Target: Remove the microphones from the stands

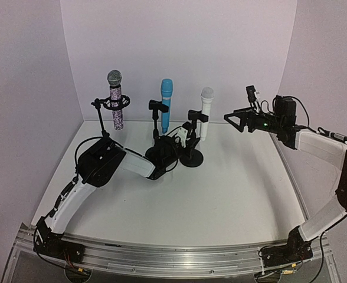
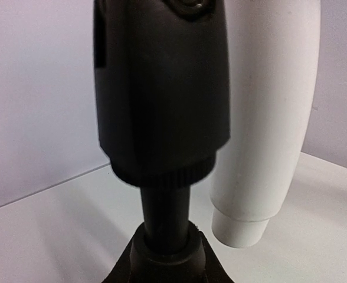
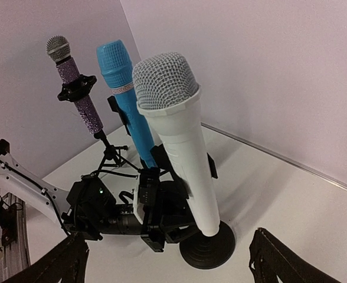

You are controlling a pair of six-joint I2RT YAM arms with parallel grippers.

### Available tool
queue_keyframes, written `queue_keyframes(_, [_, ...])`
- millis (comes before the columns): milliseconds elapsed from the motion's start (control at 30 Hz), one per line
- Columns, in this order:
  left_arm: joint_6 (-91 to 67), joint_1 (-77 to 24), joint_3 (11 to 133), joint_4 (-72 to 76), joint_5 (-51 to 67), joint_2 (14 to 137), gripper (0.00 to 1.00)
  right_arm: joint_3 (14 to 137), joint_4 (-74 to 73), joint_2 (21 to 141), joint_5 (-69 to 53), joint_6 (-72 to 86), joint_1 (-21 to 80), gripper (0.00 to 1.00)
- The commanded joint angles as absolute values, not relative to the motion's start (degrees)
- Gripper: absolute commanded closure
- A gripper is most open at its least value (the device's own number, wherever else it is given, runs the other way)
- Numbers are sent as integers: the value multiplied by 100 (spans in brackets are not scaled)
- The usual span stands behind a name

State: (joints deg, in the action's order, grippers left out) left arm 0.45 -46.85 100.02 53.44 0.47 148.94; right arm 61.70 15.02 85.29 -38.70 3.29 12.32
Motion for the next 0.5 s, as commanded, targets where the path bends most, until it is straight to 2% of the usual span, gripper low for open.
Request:
queue_keyframes(0, [-151, -4803, 8981, 5738, 74, 13942, 100, 6417, 1668, 8479, -4107, 456, 1279, 8])
queue_keyframes(233, [-519, -5256, 6845, 5904, -396, 12664, 100, 6196, 1658, 8200, -4167, 401, 1377, 8])
queue_keyframes(467, [-514, -5789, 5618, 6666, -971, 12401, 100, 5865, 1648, 8040, -4272, 394, 1562, 8])
